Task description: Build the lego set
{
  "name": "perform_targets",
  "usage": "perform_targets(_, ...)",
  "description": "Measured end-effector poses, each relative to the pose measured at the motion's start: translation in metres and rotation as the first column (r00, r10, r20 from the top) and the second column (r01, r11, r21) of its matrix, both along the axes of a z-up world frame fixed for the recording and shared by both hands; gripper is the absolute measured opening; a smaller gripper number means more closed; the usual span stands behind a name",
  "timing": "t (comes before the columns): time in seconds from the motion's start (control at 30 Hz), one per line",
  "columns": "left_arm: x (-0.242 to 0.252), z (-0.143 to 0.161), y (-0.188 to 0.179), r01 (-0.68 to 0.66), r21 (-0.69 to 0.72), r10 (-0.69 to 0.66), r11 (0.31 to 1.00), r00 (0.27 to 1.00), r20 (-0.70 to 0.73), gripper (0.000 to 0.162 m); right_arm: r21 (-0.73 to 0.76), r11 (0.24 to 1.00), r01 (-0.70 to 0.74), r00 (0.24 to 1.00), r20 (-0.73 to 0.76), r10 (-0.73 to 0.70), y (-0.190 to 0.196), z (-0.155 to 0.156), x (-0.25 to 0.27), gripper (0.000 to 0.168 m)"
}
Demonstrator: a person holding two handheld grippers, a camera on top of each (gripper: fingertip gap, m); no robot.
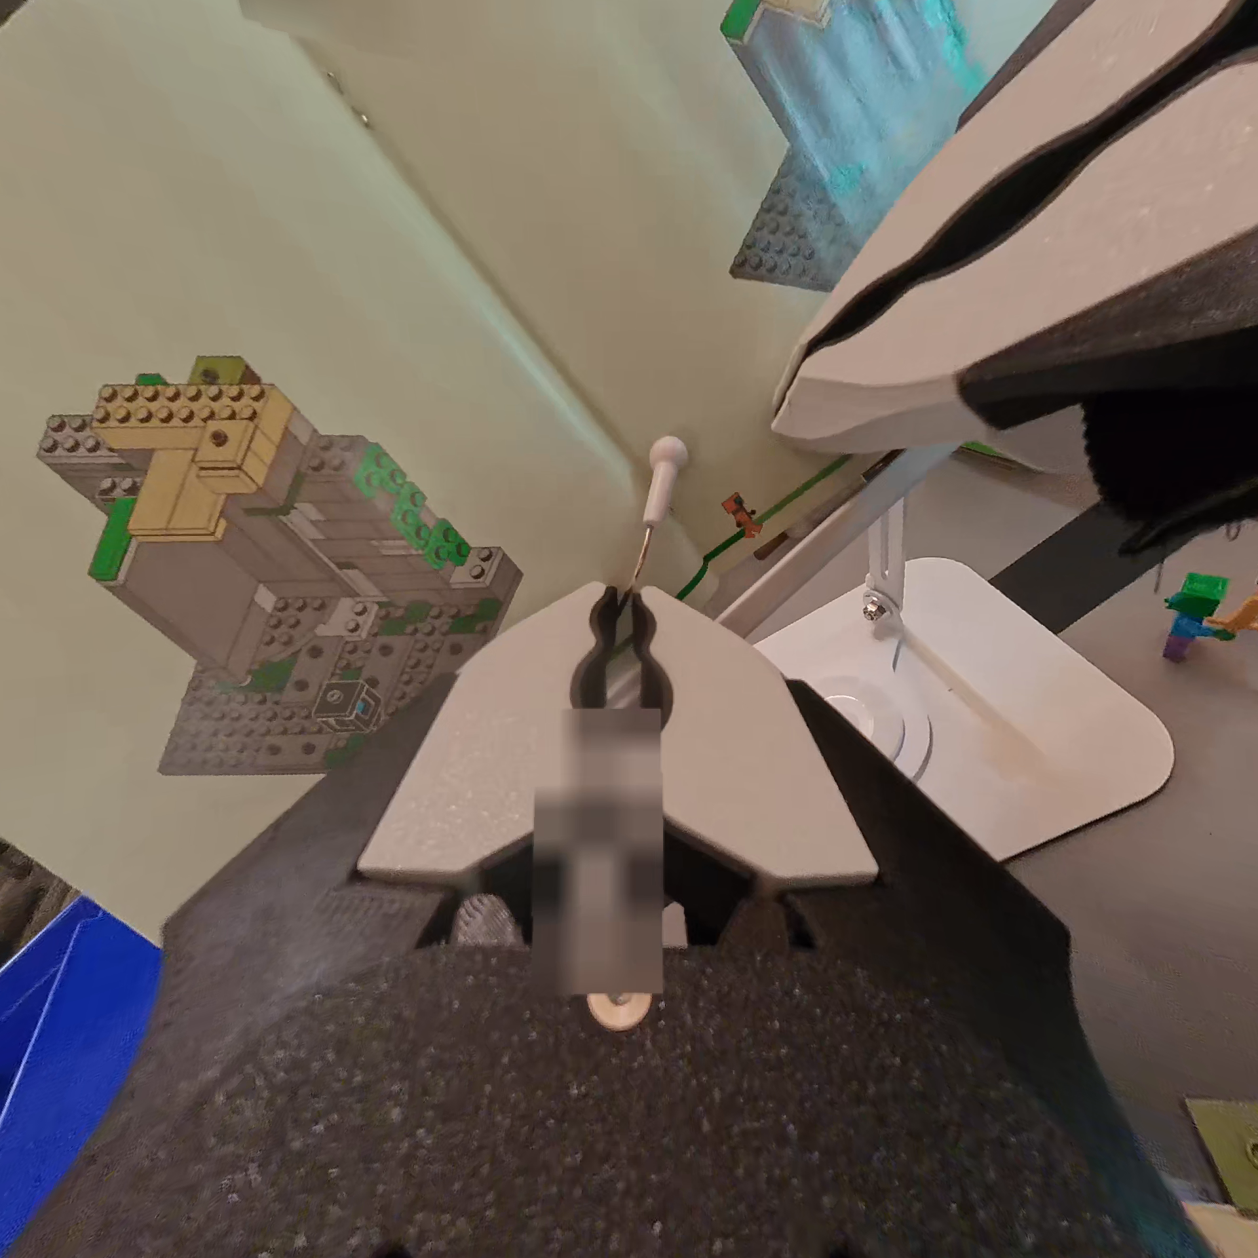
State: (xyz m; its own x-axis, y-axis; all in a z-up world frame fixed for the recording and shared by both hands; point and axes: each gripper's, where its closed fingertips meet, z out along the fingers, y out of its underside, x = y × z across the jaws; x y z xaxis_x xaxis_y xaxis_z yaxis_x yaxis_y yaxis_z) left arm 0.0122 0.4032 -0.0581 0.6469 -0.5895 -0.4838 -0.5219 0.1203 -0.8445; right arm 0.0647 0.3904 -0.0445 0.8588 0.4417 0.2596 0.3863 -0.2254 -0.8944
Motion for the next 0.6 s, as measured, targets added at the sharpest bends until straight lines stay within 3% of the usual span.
perform_targets(0.03,0.001,-0.001,-0.001,0.014,-0.007,-0.014,1.0,1.0,-0.008,0.009,0.003,1.0,0.0,1.0,-0.001,0.0,-0.002,0.0,0.002,0.0)
perform_targets(0.13,-0.005,0.0,-0.01,0.033,-0.024,-0.033,0.999,0.999,0.018,0.02,0.017,1.0,0.0,1.0,-0.011,0.0,-0.011,0.001,0.007,0.0)
perform_targets(0.33,-0.04,0.006,-0.041,0.01,-0.019,-0.007,1.0,0.988,0.157,0.017,0.127,0.992,0.024,0.996,-0.083,-0.013,-0.046,0.009,0.015,0.001)
perform_targets(0.6,-0.089,0.01,-0.073,-0.059,-0.081,0.088,0.995,0.902,0.423,0.005,0.254,0.931,0.262,0.949,-0.242,-0.201,-0.1,0.001,0.031,0.012)
